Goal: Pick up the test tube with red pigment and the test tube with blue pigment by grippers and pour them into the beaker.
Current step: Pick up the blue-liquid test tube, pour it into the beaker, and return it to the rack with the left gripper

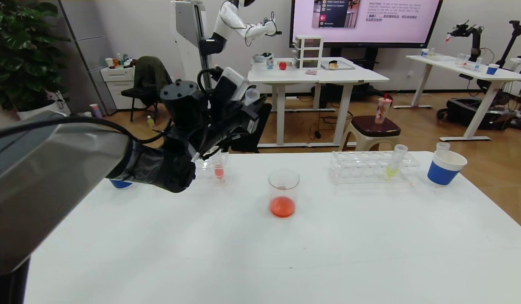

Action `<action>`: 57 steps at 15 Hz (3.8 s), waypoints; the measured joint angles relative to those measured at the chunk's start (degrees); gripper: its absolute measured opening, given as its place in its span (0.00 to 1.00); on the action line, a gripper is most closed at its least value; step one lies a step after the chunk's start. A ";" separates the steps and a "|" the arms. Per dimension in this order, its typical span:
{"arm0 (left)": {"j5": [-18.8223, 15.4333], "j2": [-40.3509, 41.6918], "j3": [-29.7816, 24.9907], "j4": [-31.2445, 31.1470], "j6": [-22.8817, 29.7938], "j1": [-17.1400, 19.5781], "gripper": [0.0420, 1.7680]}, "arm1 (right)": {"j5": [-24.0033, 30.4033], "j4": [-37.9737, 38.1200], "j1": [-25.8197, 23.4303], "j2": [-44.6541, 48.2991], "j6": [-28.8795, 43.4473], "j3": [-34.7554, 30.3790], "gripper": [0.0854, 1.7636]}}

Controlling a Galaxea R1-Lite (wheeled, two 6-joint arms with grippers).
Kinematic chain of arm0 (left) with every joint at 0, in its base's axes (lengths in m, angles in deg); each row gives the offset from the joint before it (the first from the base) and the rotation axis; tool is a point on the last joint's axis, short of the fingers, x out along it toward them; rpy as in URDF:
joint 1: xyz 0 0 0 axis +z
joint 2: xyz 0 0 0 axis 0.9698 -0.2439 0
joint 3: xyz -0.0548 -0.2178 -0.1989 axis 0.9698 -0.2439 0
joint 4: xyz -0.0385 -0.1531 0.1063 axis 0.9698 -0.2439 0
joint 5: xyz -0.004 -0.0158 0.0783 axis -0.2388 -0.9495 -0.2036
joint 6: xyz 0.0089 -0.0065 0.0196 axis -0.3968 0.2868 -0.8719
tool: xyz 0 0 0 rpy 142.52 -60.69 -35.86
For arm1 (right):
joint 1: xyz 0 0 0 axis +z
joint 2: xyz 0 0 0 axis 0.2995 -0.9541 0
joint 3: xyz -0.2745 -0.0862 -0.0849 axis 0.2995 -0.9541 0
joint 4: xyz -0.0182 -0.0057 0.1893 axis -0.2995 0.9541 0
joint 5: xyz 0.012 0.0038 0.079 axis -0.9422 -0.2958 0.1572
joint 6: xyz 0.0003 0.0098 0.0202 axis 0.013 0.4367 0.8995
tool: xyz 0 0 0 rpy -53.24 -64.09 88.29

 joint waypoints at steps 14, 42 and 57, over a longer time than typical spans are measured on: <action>-27.49 -12.85 3.17 8.44 -35.62 0.46 0.29 | 0.00 0.00 0.00 0.00 -0.02 0.00 0.98; -35.95 -15.03 6.22 -2.39 -65.61 1.18 0.29 | 0.00 0.00 0.00 0.00 0.00 0.00 0.98; -36.23 -14.08 5.86 -7.11 -73.74 1.45 0.29 | 0.02 0.00 0.00 0.00 0.00 0.00 0.98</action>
